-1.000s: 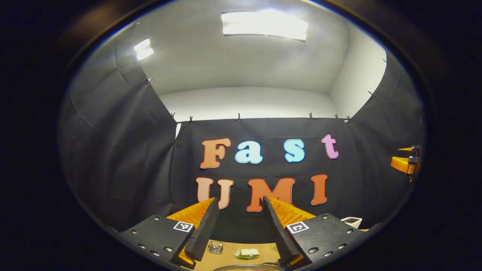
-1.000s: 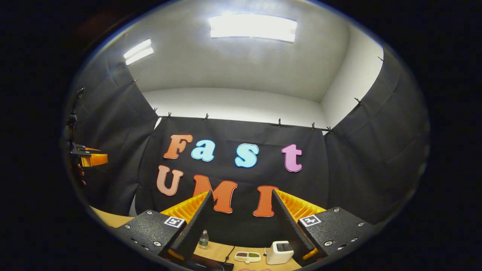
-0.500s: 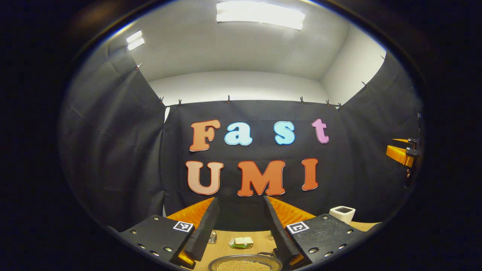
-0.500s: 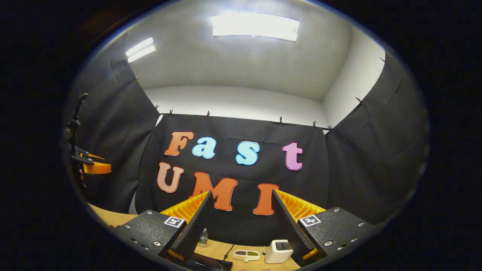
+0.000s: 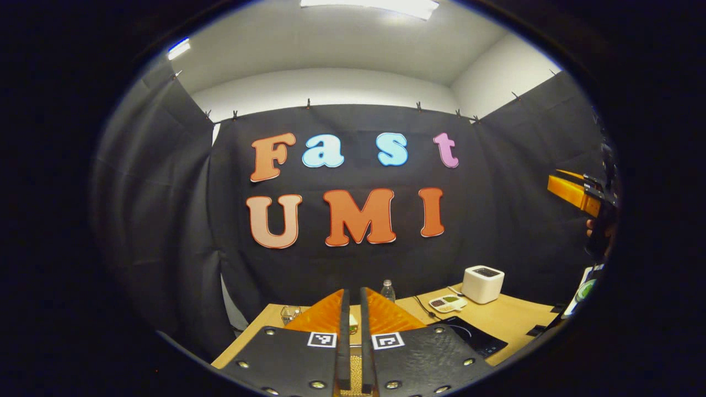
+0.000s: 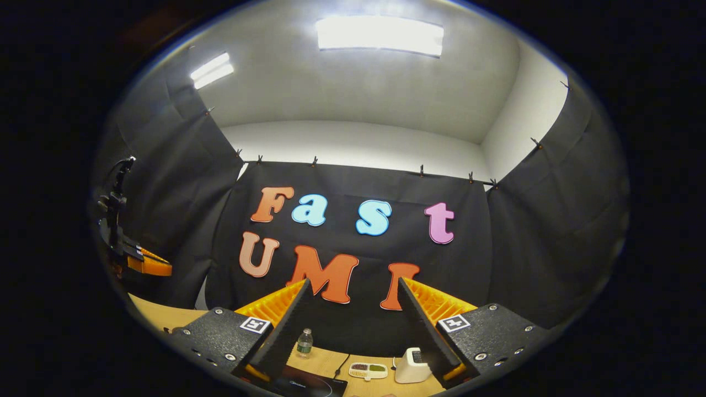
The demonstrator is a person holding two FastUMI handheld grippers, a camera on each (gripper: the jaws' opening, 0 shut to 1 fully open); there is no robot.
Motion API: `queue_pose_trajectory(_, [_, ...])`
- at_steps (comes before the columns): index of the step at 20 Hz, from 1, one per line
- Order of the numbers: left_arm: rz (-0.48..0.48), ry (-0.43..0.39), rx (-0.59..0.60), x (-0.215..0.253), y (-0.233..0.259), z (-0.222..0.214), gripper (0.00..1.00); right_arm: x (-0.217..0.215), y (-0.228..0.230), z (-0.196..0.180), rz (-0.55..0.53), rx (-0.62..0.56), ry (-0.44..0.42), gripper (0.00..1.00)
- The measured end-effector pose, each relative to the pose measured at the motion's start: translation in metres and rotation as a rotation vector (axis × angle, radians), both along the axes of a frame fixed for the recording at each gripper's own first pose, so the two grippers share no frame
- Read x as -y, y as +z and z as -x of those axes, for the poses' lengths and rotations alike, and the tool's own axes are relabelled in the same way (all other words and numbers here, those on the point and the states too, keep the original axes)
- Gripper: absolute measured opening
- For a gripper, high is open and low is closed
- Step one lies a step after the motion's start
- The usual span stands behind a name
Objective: First push the handle of the pot to place it horizontally, then grasp the pot with both hands and set it on the induction cooktop.
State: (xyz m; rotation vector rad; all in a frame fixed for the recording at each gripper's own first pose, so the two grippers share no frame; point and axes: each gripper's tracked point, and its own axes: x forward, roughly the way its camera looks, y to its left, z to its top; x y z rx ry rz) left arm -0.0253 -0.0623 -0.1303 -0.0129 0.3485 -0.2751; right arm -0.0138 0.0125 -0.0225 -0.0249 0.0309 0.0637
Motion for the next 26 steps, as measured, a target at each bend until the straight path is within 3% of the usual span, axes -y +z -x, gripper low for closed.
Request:
queue_pose_trajectory(5, [-0.043, -0.052, -0.253, 0.009, -0.09, 0.024, 0.02, -0.008, -0.015, 0.004, 0.004, -0.016, 0.017, 0.95])
queue_pose_trajectory(7, [-0.036, 0.016, -0.425, 0.0, -0.134, 0.042, 0.02, -0.009, -0.023, 0.003, 0.005, -0.026, 0.022, 0.95])
queue_pose_trajectory(10, [0.051, 0.086, -0.678, -0.009, -0.181, 0.076, 0.02, -0.01, -0.036, 0.001, 0.005, -0.05, 0.022, 0.95])
queue_pose_trajectory(15, [0.17, 0.192, -0.969, -0.023, -0.224, 0.138, 0.02, -0.017, -0.057, -0.001, -0.001, -0.088, 0.039, 0.95])
queue_pose_trajectory(22, [0.201, 0.29, -1.179, -0.039, -0.265, 0.183, 0.02, -0.031, -0.087, -0.004, -0.01, -0.139, 0.062, 0.95])
queue_pose_trajectory(26, [0.172, 0.325, -1.245, -0.049, -0.292, 0.199, 0.02, -0.036, -0.1, -0.005, -0.011, -0.146, 0.06, 0.95])
